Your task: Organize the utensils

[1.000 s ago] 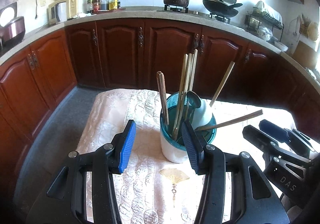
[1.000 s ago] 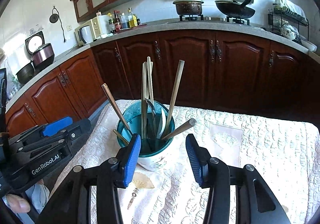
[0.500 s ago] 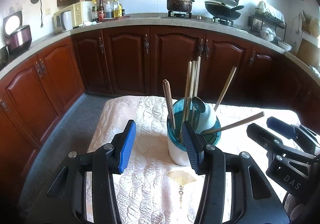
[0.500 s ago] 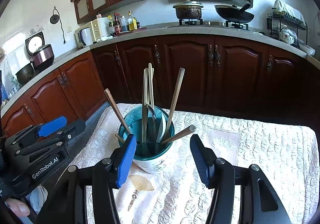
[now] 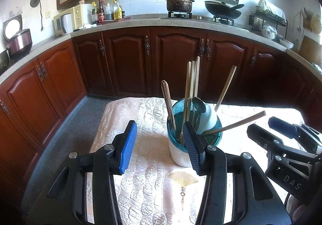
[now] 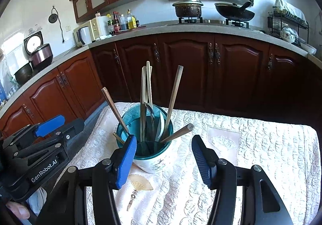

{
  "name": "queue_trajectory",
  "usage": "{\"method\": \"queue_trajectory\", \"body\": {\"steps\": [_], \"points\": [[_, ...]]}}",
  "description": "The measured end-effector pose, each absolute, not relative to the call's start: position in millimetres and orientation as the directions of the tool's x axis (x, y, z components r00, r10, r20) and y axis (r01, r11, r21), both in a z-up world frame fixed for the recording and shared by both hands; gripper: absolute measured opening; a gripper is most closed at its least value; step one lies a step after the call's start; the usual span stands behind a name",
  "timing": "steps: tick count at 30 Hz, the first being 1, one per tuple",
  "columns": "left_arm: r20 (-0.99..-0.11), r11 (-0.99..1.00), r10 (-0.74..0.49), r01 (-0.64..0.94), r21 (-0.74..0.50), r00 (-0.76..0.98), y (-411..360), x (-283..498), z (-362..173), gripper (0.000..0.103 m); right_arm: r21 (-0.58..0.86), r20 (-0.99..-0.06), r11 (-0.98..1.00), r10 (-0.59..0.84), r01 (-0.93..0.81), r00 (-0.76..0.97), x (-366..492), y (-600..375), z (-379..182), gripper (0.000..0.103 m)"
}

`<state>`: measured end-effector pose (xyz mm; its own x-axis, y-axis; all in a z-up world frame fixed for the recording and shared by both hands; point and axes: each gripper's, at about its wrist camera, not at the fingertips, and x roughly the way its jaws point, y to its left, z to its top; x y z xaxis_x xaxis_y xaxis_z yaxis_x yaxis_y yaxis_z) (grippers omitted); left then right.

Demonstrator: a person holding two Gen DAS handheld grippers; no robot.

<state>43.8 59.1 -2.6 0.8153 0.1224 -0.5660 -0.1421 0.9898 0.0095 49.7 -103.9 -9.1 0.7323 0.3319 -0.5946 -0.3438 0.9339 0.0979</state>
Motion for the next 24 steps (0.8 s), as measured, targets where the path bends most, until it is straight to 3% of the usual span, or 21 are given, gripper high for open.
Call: {"method": "queue_trajectory", "body": {"steps": [24], "points": [[-0.577,0.989,0.137,-0.147,0.030,0.805,58.4,46.5,-10.7,0.047,0.092,-0.603,0.937,0.322,-0.337,0.730,51.5,-103.0,-16.0,0.055]]}}
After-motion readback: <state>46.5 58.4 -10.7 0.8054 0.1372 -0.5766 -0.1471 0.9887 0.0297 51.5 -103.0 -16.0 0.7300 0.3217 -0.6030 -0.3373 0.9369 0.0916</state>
